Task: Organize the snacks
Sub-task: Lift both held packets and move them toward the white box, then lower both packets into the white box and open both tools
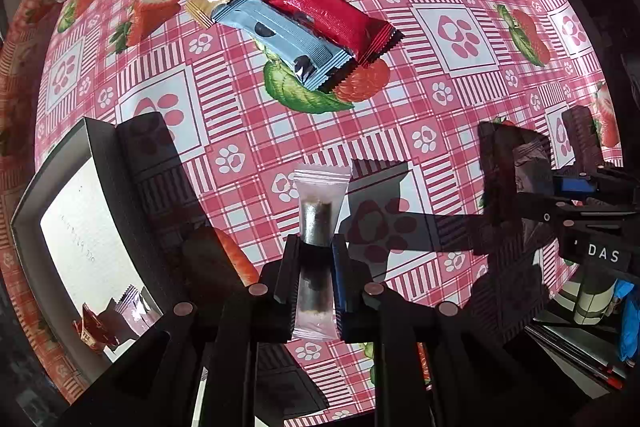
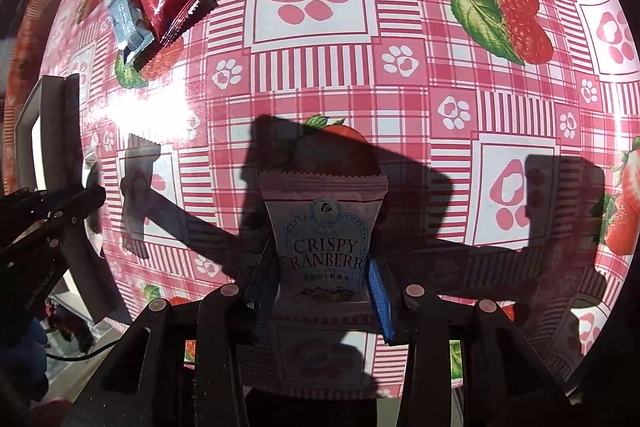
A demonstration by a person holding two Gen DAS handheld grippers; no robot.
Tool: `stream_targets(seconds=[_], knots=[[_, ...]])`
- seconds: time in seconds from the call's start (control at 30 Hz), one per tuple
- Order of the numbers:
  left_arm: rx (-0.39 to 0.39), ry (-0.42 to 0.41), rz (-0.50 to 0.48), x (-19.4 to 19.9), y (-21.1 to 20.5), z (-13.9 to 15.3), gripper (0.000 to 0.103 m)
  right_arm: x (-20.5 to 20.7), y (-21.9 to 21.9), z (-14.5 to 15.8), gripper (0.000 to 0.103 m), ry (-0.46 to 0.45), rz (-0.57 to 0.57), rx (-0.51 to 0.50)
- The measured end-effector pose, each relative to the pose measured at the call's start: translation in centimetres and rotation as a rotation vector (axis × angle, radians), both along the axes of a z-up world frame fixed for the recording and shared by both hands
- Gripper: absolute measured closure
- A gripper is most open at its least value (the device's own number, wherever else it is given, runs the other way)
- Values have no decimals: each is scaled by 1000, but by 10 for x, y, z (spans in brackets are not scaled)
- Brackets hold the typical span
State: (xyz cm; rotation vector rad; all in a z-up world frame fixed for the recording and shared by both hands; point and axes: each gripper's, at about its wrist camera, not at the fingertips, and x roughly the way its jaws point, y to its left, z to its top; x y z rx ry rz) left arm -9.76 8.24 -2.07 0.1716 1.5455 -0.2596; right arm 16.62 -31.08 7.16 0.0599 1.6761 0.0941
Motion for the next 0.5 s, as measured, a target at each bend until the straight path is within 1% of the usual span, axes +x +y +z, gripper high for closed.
stream_targets(seconds=[0.17, 0.3, 0.5], knots=[[-28, -38, 19, 1, 8, 23, 86, 9, 8, 14, 61, -17, 6, 31], [-44, -53, 54, 0, 25, 37, 86, 18, 20, 26, 61, -31, 11, 52], [-50, -67, 120, -5, 53, 46, 86, 36, 48, 41, 61, -45, 38, 77]])
